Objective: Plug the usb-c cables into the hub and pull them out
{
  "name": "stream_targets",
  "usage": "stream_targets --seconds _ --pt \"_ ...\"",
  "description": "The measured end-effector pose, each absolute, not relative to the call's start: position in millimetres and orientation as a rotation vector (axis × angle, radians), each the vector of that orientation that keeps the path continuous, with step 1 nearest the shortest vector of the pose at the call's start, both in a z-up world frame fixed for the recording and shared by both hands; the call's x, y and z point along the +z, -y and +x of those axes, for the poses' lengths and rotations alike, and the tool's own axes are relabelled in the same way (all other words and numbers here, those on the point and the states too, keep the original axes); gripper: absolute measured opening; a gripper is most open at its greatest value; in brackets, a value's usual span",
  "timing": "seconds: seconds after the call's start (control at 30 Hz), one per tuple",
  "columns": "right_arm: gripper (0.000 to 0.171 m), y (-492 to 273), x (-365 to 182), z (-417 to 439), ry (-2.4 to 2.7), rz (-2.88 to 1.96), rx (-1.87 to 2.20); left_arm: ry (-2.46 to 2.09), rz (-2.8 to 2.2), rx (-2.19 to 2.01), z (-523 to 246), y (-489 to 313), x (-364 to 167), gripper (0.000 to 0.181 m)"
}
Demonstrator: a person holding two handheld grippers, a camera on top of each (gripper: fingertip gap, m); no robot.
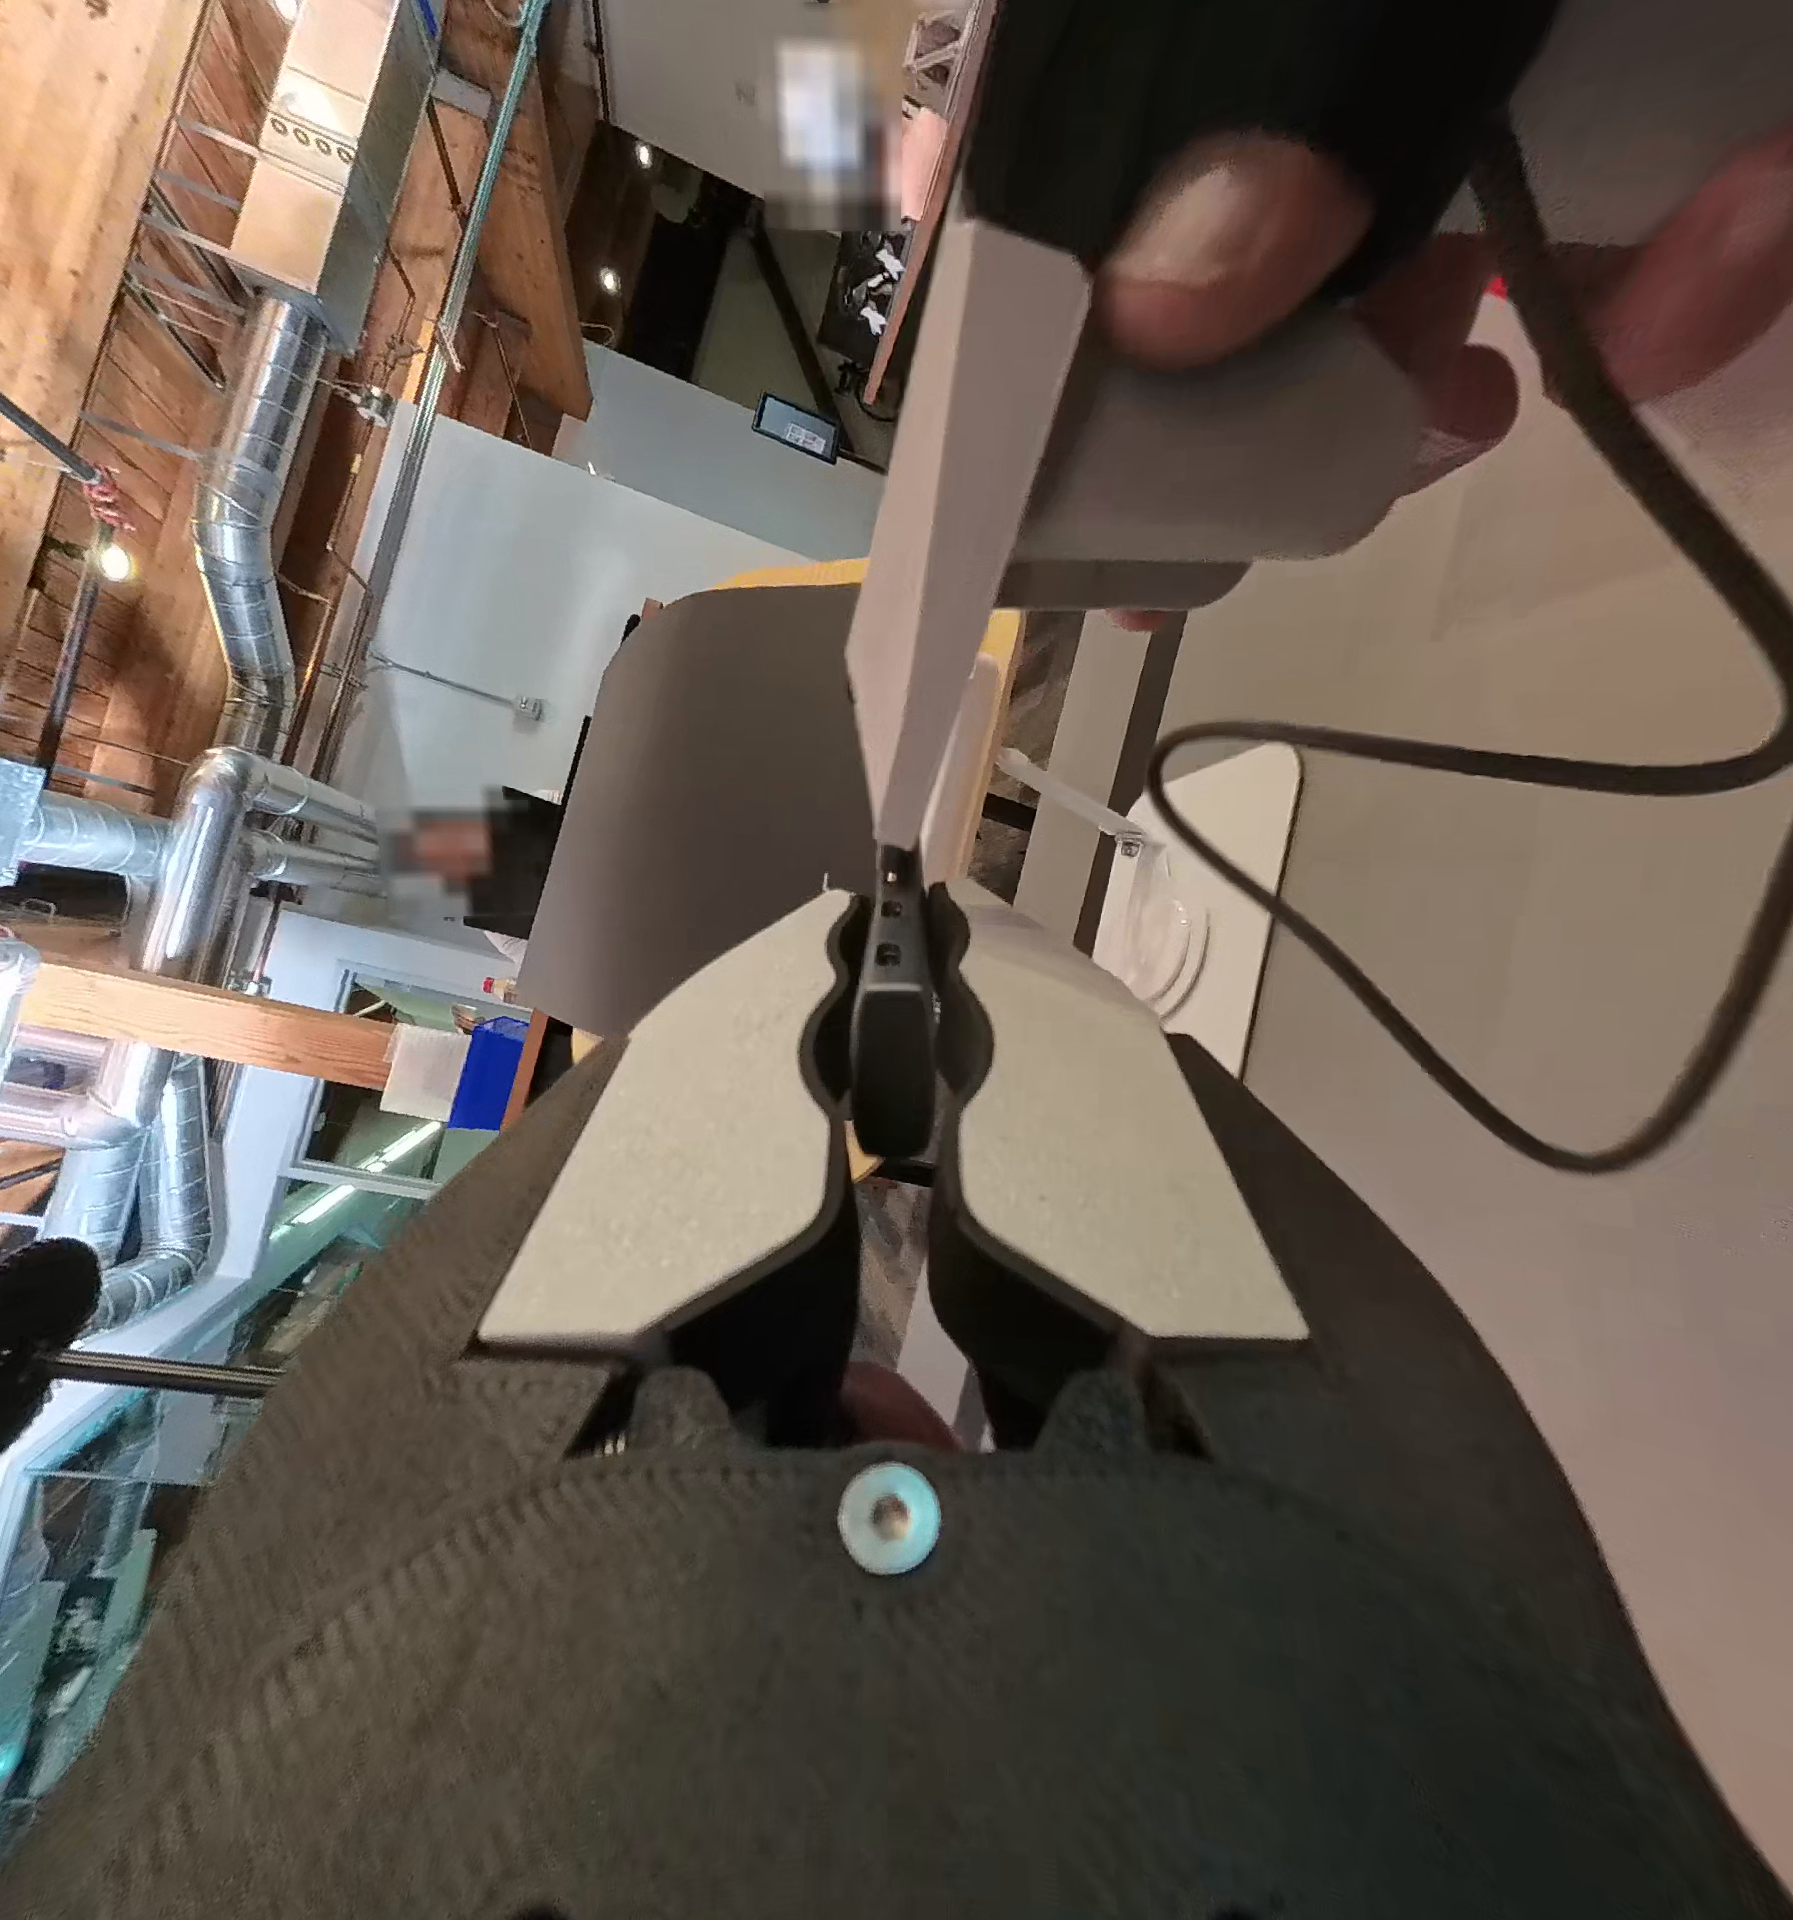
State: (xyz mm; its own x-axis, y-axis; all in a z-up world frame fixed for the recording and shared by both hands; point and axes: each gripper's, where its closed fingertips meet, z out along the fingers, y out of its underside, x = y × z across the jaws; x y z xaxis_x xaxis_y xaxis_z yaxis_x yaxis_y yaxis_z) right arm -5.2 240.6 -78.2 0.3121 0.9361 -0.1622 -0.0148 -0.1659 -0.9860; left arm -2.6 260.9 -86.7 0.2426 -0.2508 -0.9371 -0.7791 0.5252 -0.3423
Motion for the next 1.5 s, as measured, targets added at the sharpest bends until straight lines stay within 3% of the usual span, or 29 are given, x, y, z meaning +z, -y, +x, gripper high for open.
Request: stream_targets --seconds 0.2,0.4,1.13,1.33,1.5 --pt "0.013 -243.3 -80.9 -6.4 0.875 -1.490 1.055 -1.328 -0.984 0.462 1.2 -258.3 -87.2 0.010" --pt "0.010 -245.7 -79.4 -5.3 0.863 -1.483 1.034 -1.326 -0.974 0.443 2.0 -258.7 -86.6 0.010" --pt "0.009 -242.1 -83.6 -4.3 0.819 -1.447 0.921 -1.315 -1.031 0.293 2.0 -256.8 -91.9 0.011" --pt "0.009 -238.1 -86.4 -3.0 0.840 -1.455 1.076 -1.343 -1.008 0.313 2.8 -251.9 -94.6 0.011" --pt "0.009 -244.3 -87.3 -5.6 0.831 -1.462 0.804 -1.311 -1.076 0.273 -0.7 -259.4 -97.5 0.010"
